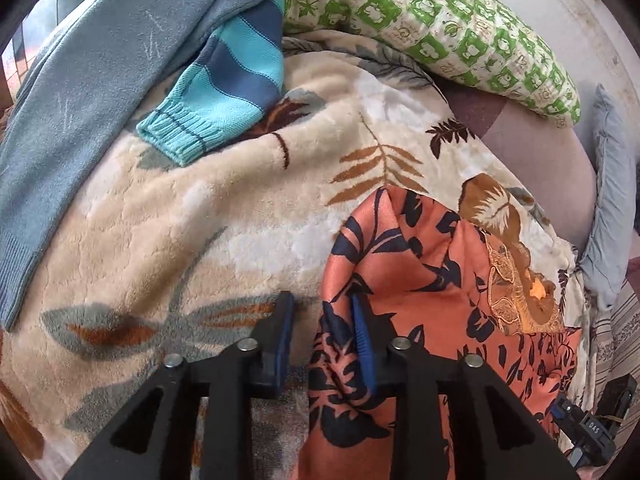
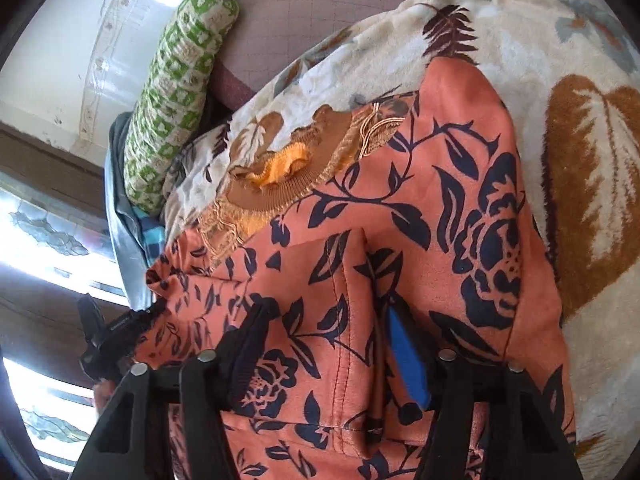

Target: Fold small clothes

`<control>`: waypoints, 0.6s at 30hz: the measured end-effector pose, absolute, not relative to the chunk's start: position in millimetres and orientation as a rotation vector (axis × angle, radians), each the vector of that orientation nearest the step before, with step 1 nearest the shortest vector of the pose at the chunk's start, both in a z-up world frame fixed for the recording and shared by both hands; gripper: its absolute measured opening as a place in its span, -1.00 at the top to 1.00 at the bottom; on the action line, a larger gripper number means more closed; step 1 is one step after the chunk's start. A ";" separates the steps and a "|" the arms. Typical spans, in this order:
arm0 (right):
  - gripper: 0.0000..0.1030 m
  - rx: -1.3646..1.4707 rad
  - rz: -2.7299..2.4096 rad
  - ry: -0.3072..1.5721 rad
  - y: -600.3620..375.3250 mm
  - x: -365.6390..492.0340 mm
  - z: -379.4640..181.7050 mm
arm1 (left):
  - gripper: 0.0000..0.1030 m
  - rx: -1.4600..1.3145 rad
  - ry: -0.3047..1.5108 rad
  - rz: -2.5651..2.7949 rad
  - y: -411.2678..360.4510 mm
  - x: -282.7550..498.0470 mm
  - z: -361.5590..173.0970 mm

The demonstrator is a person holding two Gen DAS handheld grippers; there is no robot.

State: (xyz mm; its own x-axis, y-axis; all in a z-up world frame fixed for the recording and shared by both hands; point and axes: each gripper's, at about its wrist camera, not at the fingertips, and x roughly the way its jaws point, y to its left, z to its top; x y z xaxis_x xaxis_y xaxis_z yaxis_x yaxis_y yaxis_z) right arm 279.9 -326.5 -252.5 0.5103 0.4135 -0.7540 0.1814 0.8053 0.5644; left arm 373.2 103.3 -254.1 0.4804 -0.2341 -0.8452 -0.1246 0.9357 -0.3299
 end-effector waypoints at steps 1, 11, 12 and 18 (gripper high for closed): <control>0.62 0.638 0.154 1.055 -324.4 280.6 -254.4 | 0.23 -0.372 1.077 -0.058 104.7 372.0 -251.6; 0.81 0.531 0.100 0.772 -329.5 255.9 -183.3 | 0.07 -0.317 0.889 -0.187 83.5 339.0 -184.8; 0.81 0.511 0.069 0.754 -330.9 252.6 -178.8 | 0.02 -0.292 0.881 -0.227 72.5 336.0 -184.1; 0.73 0.535 -0.045 1.006 -350.8 263.2 -221.3 | -0.02 0.013 1.096 -0.237 18.3 338.1 -241.9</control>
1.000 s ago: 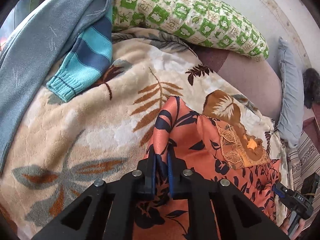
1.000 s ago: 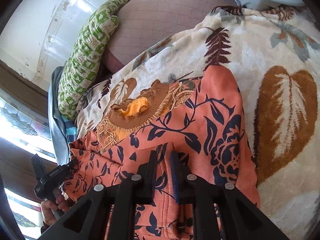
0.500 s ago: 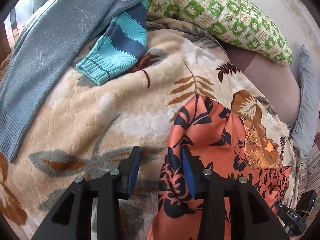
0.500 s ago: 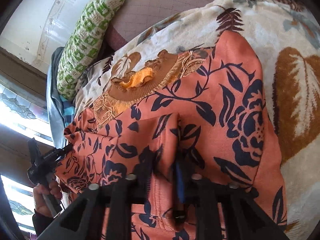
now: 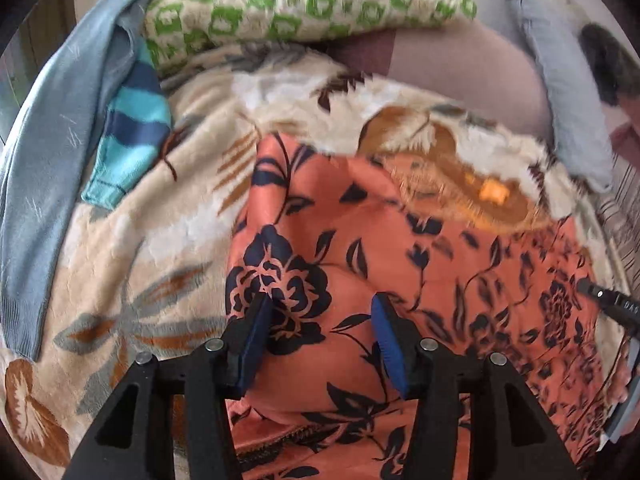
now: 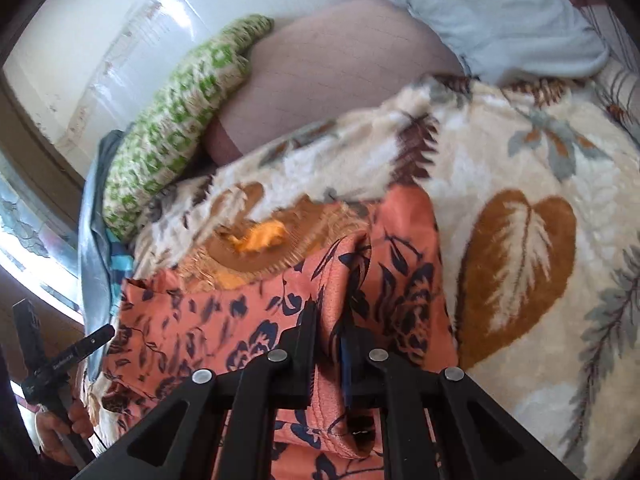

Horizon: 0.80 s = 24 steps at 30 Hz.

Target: Fold small clothes

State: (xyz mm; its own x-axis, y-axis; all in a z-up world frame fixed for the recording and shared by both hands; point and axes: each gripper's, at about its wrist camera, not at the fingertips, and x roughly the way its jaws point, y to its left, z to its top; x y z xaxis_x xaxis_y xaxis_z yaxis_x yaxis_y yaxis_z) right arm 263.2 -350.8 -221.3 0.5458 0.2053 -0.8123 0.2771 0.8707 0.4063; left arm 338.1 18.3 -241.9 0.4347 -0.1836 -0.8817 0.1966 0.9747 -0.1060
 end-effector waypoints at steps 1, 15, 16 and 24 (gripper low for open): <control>0.73 0.543 -0.059 1.055 -352.3 266.6 -230.9 | -0.02 0.039 1.094 -0.224 19.3 338.2 -247.9; 0.67 0.562 -0.098 0.761 -366.2 246.4 -181.5 | -0.02 -0.260 0.994 -0.313 71.4 333.7 -198.4; 0.67 0.566 -0.062 0.775 -362.9 248.0 -183.2 | -0.02 -0.277 0.978 -0.300 79.2 333.5 -194.6; 0.67 0.461 0.178 0.931 -289.6 265.4 -209.2 | -0.03 -0.310 0.978 -0.365 73.6 331.8 -198.4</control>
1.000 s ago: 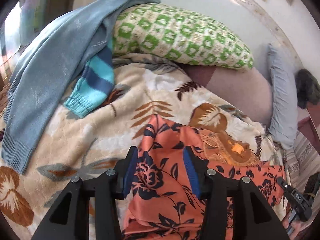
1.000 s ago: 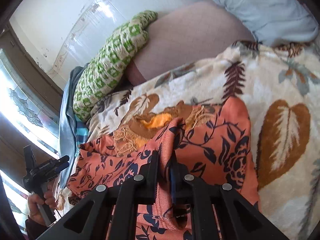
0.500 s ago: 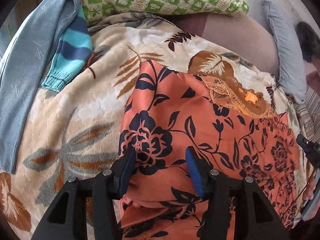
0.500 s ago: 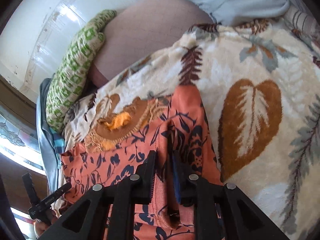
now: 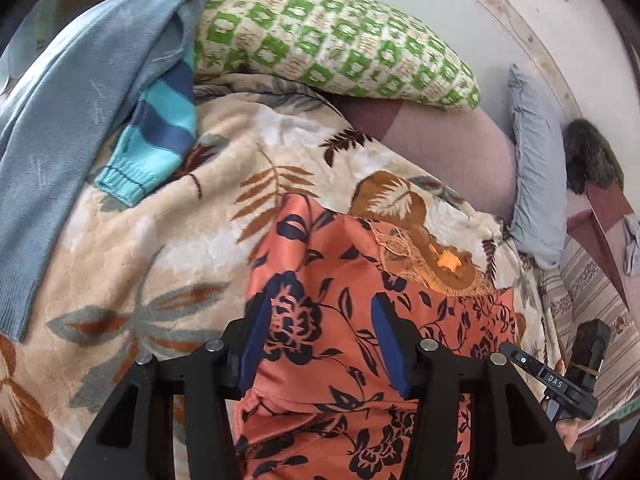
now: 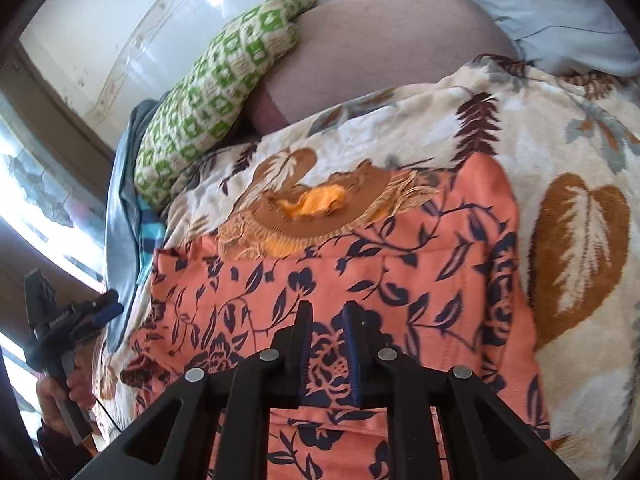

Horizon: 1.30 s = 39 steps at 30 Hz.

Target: Fold small clothes

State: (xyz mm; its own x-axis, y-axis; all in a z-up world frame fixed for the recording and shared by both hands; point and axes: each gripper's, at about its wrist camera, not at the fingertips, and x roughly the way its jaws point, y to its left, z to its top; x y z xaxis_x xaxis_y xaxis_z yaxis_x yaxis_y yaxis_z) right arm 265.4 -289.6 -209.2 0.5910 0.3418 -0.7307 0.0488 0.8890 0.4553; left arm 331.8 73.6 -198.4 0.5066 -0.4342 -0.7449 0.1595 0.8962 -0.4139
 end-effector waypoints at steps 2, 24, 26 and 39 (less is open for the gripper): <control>0.67 0.422 0.216 0.944 -274.1 264.7 -212.3 | -0.03 -0.257 1.017 -0.412 50.6 331.2 -207.4; 0.66 0.593 0.042 1.043 -326.3 288.1 -244.3 | -0.17 -0.432 1.036 -0.235 70.6 393.4 -253.4; 0.65 0.651 0.060 1.041 -334.3 288.3 -253.7 | -0.17 -0.431 1.032 -0.193 74.2 394.1 -260.0; 0.66 0.809 0.043 0.865 -377.6 275.1 -235.8 | -0.33 -0.443 0.980 -0.283 63.4 379.3 -235.7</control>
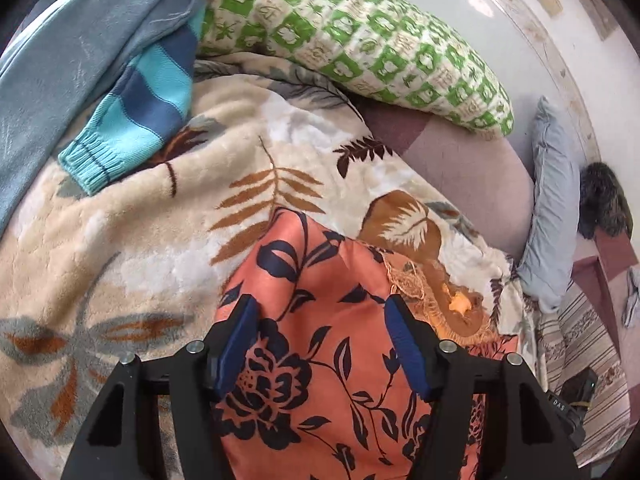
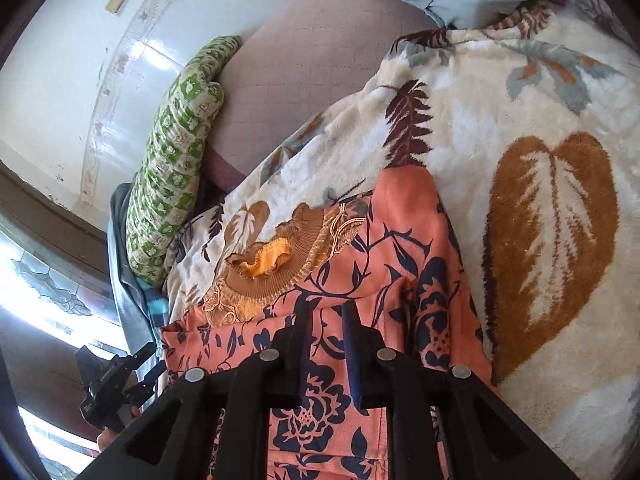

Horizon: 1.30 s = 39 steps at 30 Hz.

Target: Fold small clothes

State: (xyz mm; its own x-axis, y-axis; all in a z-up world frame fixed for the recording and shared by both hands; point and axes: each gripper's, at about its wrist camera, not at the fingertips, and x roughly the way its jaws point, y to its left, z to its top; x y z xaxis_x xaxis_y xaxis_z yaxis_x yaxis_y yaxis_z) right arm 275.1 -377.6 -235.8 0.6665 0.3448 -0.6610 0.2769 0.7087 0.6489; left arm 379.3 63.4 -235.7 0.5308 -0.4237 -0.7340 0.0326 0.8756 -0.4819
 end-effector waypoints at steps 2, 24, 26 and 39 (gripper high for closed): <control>0.66 0.817 -0.001 0.948 -380.8 278.8 -252.3 | -0.34 -0.365 1.045 -0.230 55.9 382.2 -248.8; 0.65 0.548 0.132 1.072 -299.6 217.6 -224.5 | -0.41 -0.084 1.051 -0.133 45.0 288.5 -250.0; 0.65 0.555 0.168 0.976 -308.0 184.8 -202.9 | -0.41 -0.080 1.005 -0.130 44.8 264.4 -241.6; -0.48 0.550 -0.005 0.736 -401.2 -5.0 -140.8 | -0.51 -0.083 0.895 -0.183 41.3 116.8 -208.1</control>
State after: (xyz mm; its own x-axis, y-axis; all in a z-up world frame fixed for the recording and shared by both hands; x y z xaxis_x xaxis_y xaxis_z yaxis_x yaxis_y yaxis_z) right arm -5.0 -401.2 -140.8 0.7479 0.1842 -0.6377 0.1926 0.8591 0.4741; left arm 116.8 41.3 -208.1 0.6110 -0.1932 -0.7677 0.1243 0.9811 -0.1479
